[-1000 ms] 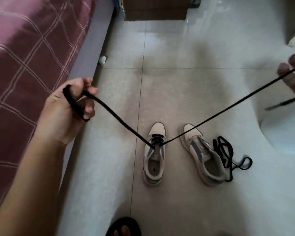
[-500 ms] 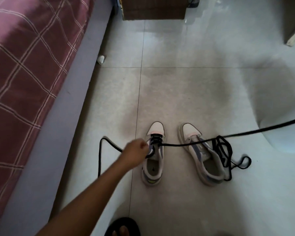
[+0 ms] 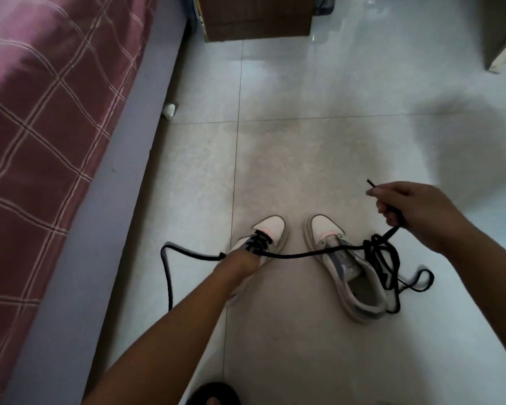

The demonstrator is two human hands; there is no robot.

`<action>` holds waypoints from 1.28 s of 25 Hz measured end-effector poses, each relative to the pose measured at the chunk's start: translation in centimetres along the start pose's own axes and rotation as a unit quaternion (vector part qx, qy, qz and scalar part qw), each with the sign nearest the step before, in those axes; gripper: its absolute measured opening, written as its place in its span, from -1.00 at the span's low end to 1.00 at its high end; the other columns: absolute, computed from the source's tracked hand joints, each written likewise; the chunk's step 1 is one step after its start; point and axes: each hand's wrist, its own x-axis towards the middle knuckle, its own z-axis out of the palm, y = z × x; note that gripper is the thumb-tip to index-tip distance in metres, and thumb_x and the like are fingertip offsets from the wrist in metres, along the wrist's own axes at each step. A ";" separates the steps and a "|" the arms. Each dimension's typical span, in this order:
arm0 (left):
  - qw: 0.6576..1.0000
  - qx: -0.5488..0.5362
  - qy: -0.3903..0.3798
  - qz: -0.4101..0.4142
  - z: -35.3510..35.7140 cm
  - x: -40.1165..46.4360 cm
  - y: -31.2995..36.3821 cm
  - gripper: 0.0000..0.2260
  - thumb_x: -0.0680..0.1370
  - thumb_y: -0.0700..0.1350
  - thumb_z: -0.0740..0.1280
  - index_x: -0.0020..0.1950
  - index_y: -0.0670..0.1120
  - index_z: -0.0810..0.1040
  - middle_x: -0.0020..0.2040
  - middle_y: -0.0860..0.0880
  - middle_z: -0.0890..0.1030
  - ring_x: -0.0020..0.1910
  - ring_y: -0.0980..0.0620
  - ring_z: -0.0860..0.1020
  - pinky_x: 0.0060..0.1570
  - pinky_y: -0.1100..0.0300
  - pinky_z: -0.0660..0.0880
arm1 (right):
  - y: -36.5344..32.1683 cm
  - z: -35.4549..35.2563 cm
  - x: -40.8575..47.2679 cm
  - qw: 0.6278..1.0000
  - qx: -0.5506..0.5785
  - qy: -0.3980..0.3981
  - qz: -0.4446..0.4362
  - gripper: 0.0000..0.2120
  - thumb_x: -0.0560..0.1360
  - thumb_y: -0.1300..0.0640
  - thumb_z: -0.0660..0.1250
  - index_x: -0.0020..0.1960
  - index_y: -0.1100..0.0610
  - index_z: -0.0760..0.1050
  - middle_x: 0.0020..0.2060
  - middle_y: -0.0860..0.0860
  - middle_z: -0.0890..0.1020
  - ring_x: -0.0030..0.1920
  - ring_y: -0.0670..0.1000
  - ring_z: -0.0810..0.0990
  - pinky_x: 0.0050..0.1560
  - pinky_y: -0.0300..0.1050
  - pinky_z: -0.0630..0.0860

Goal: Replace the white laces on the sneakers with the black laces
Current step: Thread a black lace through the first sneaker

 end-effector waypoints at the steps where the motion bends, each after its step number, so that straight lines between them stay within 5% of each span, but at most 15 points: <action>1: 1.000 0.003 -0.010 -0.027 -0.5 0.8 0.5 -0.70 0.64 0.00 0.12 0.34 -0.06 0.37 0.32 -0.06 0.44 0.32 -0.02 0.37 0.35 0.09 0.28 | 0.4 0.5 0.0 1.000 0.014 -0.011 0.016 -0.88 0.53 0.19 0.30 -0.08 0.17 0.61 -0.42 0.05 0.53 -0.50 -0.07 0.35 -0.46 -0.26 0.33; 3: 0.994 0.002 -0.008 -0.108 -1.2 0.8 0.7 -0.70 0.63 -0.11 0.16 0.34 -0.16 0.37 0.32 -0.08 0.42 0.33 -0.05 0.39 0.21 0.15 0.39 | 0.9 1.0 0.0 0.997 0.049 -0.035 0.043 -0.88 0.53 0.18 0.30 -0.06 0.18 0.61 -0.40 0.06 0.56 -0.48 -0.08 0.39 -0.45 -0.27 0.34; 6: 0.974 -0.205 0.010 -0.092 -1.1 0.3 -0.2 -0.67 0.58 -0.30 0.20 0.36 -0.30 0.39 0.35 -0.24 0.44 0.33 -0.17 0.44 0.03 0.15 0.46 | 1.5 1.6 0.0 0.993 0.086 -0.042 0.074 -0.88 0.46 0.17 0.38 -0.05 0.20 0.63 -0.30 0.06 0.66 -0.29 -0.06 0.57 -0.27 -0.23 0.50; 8: 0.957 -0.276 0.009 -0.091 -1.1 0.0 0.2 -0.67 0.56 -0.31 0.26 0.33 -0.32 0.41 0.33 -0.26 0.45 0.29 -0.19 0.46 0.06 0.14 0.46 | 1.6 1.7 -0.1 0.992 0.097 -0.025 0.073 -0.88 0.44 0.20 0.41 -0.07 0.23 0.64 -0.25 0.10 0.66 -0.23 -0.02 0.59 -0.17 -0.21 0.54; 10: 0.947 -0.311 -0.009 -0.083 -0.9 -1.4 2.3 -0.69 0.56 -0.26 0.31 0.29 -0.31 0.45 0.25 -0.21 0.53 0.10 -0.11 0.57 -0.13 0.29 0.51 | 1.1 2.2 -0.5 0.994 0.090 -0.017 0.052 -0.92 0.43 0.22 0.42 -0.12 0.24 0.64 -0.23 0.18 0.64 -0.22 0.06 0.55 -0.11 -0.14 0.53; 12: 0.930 -0.367 -0.020 -0.008 -1.4 -2.9 5.8 -0.70 0.55 -0.25 0.32 0.26 -0.28 0.51 0.09 -0.18 0.60 -0.13 0.03 0.60 -0.37 0.37 0.52 | -0.2 2.5 -1.1 0.998 0.060 -0.016 0.008 -0.96 0.43 0.21 0.43 -0.17 0.17 0.65 -0.25 0.15 0.67 -0.21 0.05 0.57 -0.10 -0.17 0.53; 14: 0.918 -0.386 -0.012 0.087 -3.0 -5.7 9.9 -0.74 0.52 -0.24 0.35 0.21 -0.22 0.56 -0.02 -0.12 0.65 -0.16 0.05 0.63 -0.40 0.35 0.51 | -2.7 3.1 -2.0 0.995 0.016 0.003 -0.102 -0.94 0.43 0.19 0.43 -0.20 0.08 0.65 -0.21 0.03 0.69 -0.18 -0.06 0.62 -0.12 -0.36 0.51; 19: 0.882 -0.360 -0.028 0.304 -7.2 -16.0 19.9 -0.85 0.49 -0.16 0.39 0.04 -0.10 0.64 -0.01 -0.10 0.69 -0.02 -0.05 0.66 -0.13 0.19 0.59 | -13.6 4.3 -4.7 0.889 -0.015 0.051 -0.454 -0.92 0.46 0.28 0.39 -0.09 0.15 0.64 0.04 -0.10 0.65 0.17 -0.19 0.54 0.21 -0.38 0.37; 22: 0.830 -0.379 -0.066 0.403 -8.8 -22.7 24.3 -0.72 0.47 0.02 0.36 0.09 -0.08 0.65 0.08 -0.12 0.66 0.09 -0.05 0.63 0.11 0.07 0.53 | -20.5 3.2 -6.2 0.817 -0.051 0.174 -0.548 -0.91 0.44 0.28 0.37 -0.11 0.23 0.64 -0.05 0.00 0.67 0.10 -0.10 0.58 0.17 -0.34 0.41; 26: 0.728 -0.433 -0.083 0.525 -10.2 -29.6 28.5 -0.72 0.48 -0.01 0.36 0.05 -0.16 0.67 0.09 -0.18 0.65 0.11 -0.07 0.62 -0.01 0.20 0.56 | -28.2 1.8 -9.2 0.731 -0.043 0.285 -0.618 -0.94 0.40 0.31 0.38 -0.16 0.26 0.63 -0.11 0.05 0.67 -0.02 -0.03 0.62 0.09 -0.26 0.48; 28: 0.706 -0.448 -0.068 0.544 -10.8 -31.8 29.6 -0.75 0.43 -0.03 0.41 -0.07 -0.20 0.69 0.01 -0.20 0.67 0.00 -0.06 0.64 -0.09 0.22 0.57 | -30.4 1.4 -10.9 0.714 -0.031 0.293 -0.635 -0.93 0.42 0.29 0.38 -0.14 0.24 0.64 -0.09 -0.01 0.65 0.01 -0.12 0.58 0.13 -0.36 0.45; 32: 0.711 -0.443 -0.084 0.540 -11.7 -33.0 29.1 -0.76 0.35 -0.11 0.38 -0.20 -0.29 0.68 -0.14 -0.24 0.68 -0.21 -0.03 0.66 -0.26 0.24 0.57 | -30.8 0.9 -13.2 0.745 -0.004 0.249 -0.619 -0.85 0.45 0.16 0.41 -0.01 0.17 0.65 -0.02 -0.09 0.64 0.08 -0.22 0.55 0.17 -0.46 0.39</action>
